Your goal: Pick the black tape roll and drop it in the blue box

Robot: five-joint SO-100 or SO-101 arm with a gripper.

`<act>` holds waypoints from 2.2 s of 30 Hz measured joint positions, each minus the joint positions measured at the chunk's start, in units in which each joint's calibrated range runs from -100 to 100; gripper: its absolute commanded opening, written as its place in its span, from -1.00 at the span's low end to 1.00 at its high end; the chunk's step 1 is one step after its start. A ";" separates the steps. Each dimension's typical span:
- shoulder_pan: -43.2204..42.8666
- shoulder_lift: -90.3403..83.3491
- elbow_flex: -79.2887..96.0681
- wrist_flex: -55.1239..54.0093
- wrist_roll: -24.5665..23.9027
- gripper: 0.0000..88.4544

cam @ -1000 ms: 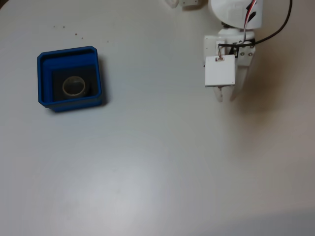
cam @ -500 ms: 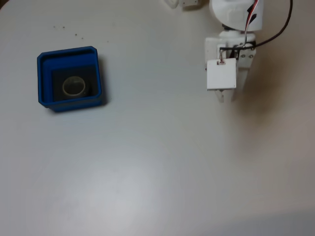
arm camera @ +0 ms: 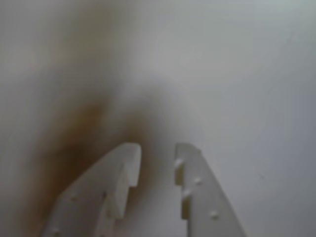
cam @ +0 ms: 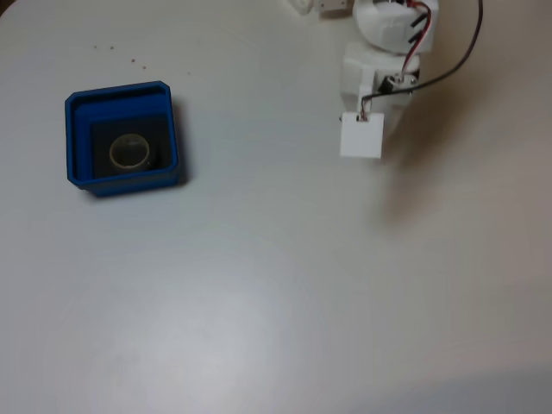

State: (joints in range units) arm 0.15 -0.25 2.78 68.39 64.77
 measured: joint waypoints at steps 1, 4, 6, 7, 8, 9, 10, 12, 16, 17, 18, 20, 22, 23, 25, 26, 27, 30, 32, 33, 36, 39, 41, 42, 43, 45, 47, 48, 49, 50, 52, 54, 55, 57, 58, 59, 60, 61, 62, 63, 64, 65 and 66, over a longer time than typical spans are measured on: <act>0.00 -2.12 2.24 0.00 0.00 -0.98; 0.00 -9.06 8.34 0.00 0.00 -0.98; 0.00 -14.06 12.11 0.00 0.00 -0.98; 0.00 -16.60 13.90 0.00 0.00 -0.98; 0.00 -19.22 15.61 0.00 0.00 -0.98; 0.00 -21.59 17.22 0.00 0.00 -0.98; 0.00 -24.05 18.83 0.00 0.00 -0.98; 0.00 -28.70 22.15 0.00 0.00 -0.98; 0.00 -37.43 28.79 0.00 0.00 -0.98; 0.00 -39.54 30.58 0.00 0.00 -0.98; 0.00 -41.49 32.20 0.00 0.00 -0.98; 0.00 -45.13 35.52 0.00 0.00 -0.98; 0.00 -48.60 38.92 0.00 0.00 -0.98; 0.00 -50.38 40.54 0.00 0.00 -0.98; 0.00 -54.11 43.77 0.00 0.00 -0.98; 0.00 -55.88 45.38 0.00 0.00 -0.98; 0.00 -57.75 47.09 0.00 0.00 -0.98; 0.00 -63.25 51.57 0.00 0.00 -0.98; 0.00 -67.15 54.17 0.00 0.00 -0.98; 0.00 -69.18 55.70 0.00 0.00 -0.98; 0.00 -75.11 59.82 0.00 0.00 -0.98; 0.00 -81.29 63.68 0.00 0.00 -0.98; 0.00 -85.35 66.19 0.00 0.00 -0.98; 0.00 -87.13 67.26 0.00 0.00 -0.98; 0.00 -89.25 68.52 0.00 0.00 -0.98; 0.00 -92.13 70.67 0.00 0.00 -0.98; 0.00 -93.40 73.18 0.00 0.00 -0.98; 0.00 -93.65 74.17 0.00 0.00 -0.98; 0.00 -93.82 75.52 0.00 0.00 -0.98; 0.00 -93.90 77.04 0.00 0.00 -0.98; 0.00 -93.90 79.55 0.00 0.00 -0.98; 0.10 -93.90 82.96 0.00 0.00 -0.98; 0.00 -93.90 84.57 0.00 0.00 -0.98; 0.00 -93.90 88.43 0.00 0.00 -0.98; 0.00 -93.90 90.49 0.00 0.00 -0.98; 0.00 -93.90 92.74 0.00 0.00 -0.98; 0.00 -94.07 94.80 0.00 0.00 -0.98; 0.00 -94.58 95.87 0.00 0.00 -0.98; 0.00 -95.26 96.14 0.00 0.00 -0.98; 0.00 -95.60 96.14 0.00 0.00 -0.98; 0.00 -95.60 96.23 0.00 0.00 -0.98; 0.00 -95.68 96.32 0.00 0.00 -0.98; 0.00 -95.68 96.32 0.00 0.00 -0.98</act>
State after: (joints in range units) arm 0.15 -95.94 99.10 68.39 64.77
